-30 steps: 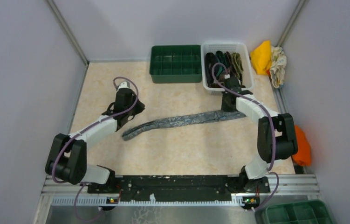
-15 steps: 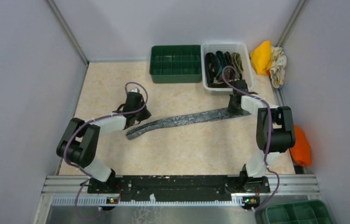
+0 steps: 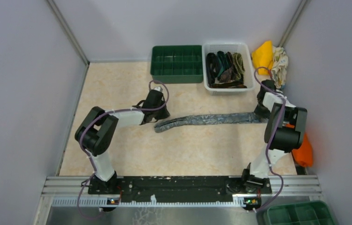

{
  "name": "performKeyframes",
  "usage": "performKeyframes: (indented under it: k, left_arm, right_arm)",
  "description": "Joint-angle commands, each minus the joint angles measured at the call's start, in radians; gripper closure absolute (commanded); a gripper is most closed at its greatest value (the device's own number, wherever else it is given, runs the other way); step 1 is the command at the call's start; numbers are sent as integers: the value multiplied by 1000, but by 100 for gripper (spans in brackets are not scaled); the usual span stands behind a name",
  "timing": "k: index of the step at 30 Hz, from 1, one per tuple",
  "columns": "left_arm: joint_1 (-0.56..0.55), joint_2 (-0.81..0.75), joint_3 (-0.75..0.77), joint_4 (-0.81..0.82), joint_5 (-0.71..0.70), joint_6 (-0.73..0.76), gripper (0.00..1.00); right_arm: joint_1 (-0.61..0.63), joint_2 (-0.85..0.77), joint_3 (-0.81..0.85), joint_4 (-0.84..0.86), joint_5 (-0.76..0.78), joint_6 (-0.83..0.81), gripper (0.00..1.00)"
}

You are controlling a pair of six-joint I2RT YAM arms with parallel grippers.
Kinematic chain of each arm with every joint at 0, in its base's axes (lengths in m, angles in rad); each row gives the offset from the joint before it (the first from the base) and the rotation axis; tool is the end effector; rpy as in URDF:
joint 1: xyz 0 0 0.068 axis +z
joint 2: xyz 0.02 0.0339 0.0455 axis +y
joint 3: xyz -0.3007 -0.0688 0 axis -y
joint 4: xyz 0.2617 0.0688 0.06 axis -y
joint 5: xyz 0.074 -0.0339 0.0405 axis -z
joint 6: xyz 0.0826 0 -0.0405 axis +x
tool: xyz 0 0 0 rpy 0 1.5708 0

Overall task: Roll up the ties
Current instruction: Flatten out the tie at the center of the board.

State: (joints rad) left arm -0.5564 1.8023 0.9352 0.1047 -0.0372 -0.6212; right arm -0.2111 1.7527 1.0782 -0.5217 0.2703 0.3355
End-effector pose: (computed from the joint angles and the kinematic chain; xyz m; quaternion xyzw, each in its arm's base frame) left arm 0.3560 -0.2178 0.1373 -0.0371 0.9185 -0.2042 0.3365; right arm 0.3596 -0.0996 0.1497 0.2869 0.9306 -0.1207 0.1924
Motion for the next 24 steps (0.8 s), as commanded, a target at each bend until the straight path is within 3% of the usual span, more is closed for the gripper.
performKeyframes:
  k: [1, 6, 12, 16, 19, 24]
  left_arm:
    - [-27, 44, 62, -93, -19, 29, 100]
    - [-20, -4, 131, -230, -205, 48, 100]
    - [-37, -193, 17, -187, -157, 71, 100]
    - [-76, -325, -96, -171, -141, 51, 100]
    - [-102, -444, -172, -188, -139, -8, 100]
    - [-179, -639, -253, -189, -141, -17, 100]
  right_arm:
    - [-43, 20, 92, -117, 185, -3, 100]
    - [27, -181, 66, 27, 4, -17, 96]
    - [310, -330, 60, 106, -132, -38, 85]
    - [469, -294, 31, 176, -326, -49, 74]
    - [571, -219, 18, 251, -420, -25, 76]
    - [732, -49, 127, 236, -469, -55, 83]
